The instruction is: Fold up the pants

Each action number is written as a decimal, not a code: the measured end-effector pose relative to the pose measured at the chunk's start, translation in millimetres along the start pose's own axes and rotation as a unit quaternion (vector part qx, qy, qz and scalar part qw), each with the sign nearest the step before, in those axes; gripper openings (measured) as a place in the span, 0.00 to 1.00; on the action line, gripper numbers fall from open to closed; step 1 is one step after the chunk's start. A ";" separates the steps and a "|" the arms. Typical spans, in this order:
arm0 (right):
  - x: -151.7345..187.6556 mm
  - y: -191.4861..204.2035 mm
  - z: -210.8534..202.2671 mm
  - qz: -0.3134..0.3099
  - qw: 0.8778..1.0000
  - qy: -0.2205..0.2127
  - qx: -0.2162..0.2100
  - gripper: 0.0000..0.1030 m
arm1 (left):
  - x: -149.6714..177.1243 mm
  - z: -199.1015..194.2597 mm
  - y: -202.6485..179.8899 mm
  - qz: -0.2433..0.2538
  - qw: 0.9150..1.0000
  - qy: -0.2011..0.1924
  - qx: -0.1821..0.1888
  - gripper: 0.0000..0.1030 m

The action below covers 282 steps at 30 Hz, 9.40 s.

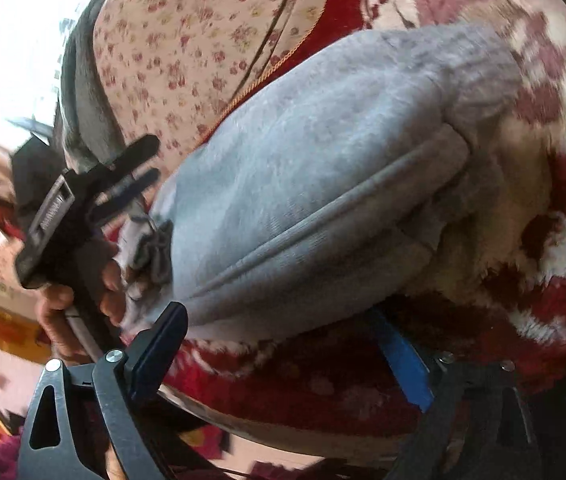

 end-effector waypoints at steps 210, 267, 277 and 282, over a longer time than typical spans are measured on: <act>-7.5 163.0 211.3 -0.063 0.981 0.162 -0.090 1.00 | 176.2 -169.5 284.4 -0.380 0.918 -0.112 0.014 1.00; -77.7 48.4 46.8 -0.087 0.995 0.036 -0.039 0.92 | 82.5 -78.2 70.5 -0.235 0.968 -0.092 -0.005 0.72; -78.3 50.0 19.1 -0.096 0.994 -0.009 0.051 0.98 | 84.0 -91.3 67.3 -0.221 0.969 -0.096 -0.050 0.87; -75.0 64.1 -5.8 -0.144 0.983 -0.053 0.106 0.98 | 80.0 -123.3 60.3 -0.180 0.966 -0.135 -0.124 0.88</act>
Point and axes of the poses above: each gripper's, at about its wrist camera, not at the fingertips, and z roughly the way its jaws point, y to its left, x to its underside, the point moved 5 cm from there along z, roughly the way its jaws point
